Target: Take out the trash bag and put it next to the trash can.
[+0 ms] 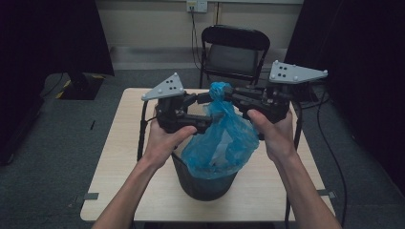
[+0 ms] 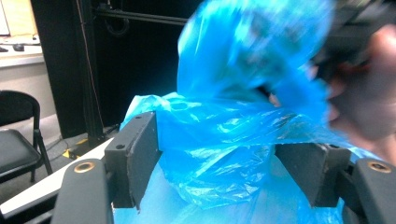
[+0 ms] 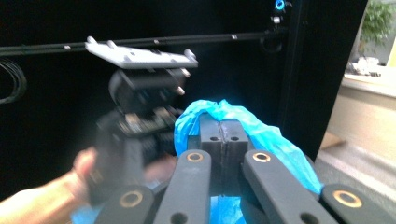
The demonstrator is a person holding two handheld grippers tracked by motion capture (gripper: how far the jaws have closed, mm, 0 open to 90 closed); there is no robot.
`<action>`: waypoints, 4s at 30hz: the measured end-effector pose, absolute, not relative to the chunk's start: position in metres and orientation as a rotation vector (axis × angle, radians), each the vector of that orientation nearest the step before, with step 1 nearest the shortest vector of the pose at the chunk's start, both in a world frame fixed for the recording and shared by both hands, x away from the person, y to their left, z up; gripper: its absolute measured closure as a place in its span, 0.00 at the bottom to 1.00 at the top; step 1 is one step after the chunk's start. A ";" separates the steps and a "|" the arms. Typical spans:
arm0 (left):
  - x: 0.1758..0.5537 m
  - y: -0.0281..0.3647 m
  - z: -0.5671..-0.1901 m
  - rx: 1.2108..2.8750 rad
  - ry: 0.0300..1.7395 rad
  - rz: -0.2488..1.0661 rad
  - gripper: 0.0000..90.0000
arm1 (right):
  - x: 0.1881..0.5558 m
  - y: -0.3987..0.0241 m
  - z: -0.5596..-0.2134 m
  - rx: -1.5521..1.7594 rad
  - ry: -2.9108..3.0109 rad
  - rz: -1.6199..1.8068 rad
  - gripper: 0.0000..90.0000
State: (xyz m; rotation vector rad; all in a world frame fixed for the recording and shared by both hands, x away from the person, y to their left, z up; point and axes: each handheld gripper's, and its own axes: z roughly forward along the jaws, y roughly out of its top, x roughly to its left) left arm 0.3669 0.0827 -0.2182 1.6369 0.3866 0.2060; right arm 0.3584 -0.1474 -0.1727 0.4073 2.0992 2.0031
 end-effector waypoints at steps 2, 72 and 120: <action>0.368 0.075 -0.216 1.641 0.327 0.200 0.61 | 0.355 -0.146 -0.169 0.389 2.096 2.021 1.00; 0.369 0.111 -0.192 1.565 0.385 0.233 1.00 | 0.374 -0.150 -0.209 0.537 2.209 1.947 0.17; 0.374 0.087 -0.224 1.725 0.332 0.246 0.86 | 0.384 -0.131 -0.188 0.672 2.132 1.972 0.77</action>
